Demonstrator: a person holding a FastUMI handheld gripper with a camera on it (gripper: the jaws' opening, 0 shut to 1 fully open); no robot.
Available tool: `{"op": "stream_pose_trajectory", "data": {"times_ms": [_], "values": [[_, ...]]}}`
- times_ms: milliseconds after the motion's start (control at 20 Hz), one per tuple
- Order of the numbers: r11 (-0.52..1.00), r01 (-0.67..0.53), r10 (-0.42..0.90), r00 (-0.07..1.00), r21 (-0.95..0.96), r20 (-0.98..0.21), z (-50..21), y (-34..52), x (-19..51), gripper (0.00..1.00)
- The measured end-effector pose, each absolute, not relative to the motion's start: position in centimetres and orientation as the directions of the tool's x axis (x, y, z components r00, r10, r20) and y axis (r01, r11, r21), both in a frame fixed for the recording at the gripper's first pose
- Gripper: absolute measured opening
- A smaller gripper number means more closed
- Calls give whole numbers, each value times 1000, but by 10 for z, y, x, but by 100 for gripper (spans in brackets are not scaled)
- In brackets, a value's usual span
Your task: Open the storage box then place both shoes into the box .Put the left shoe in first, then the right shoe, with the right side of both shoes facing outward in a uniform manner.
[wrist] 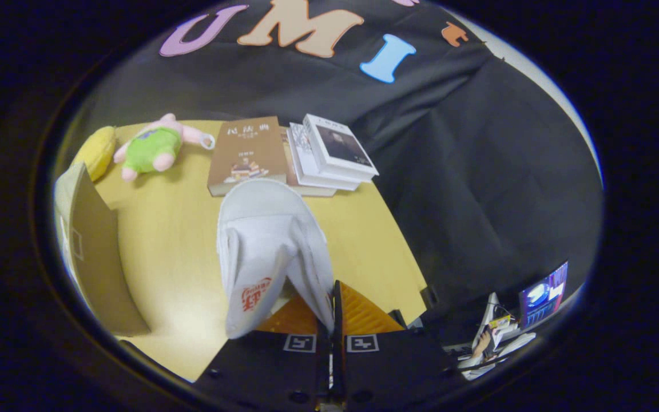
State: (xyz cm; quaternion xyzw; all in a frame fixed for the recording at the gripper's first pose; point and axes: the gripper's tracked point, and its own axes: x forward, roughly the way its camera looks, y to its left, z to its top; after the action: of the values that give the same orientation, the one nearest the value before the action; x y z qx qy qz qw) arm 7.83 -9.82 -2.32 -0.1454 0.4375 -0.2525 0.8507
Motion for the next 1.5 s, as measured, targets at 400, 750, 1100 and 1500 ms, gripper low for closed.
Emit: {"op": "stream_pose_trajectory", "data": {"times_ms": [400,750,1100,1500], "values": [[898,217,-417,697,-383,-584,61,32,94,5],[972,-4,-148,768,-236,-623,31,186,117,5],[980,-15,-140,666,-201,-732,-50,214,142,5],[994,16,-101,513,-108,-852,-124,217,135,5]]}}
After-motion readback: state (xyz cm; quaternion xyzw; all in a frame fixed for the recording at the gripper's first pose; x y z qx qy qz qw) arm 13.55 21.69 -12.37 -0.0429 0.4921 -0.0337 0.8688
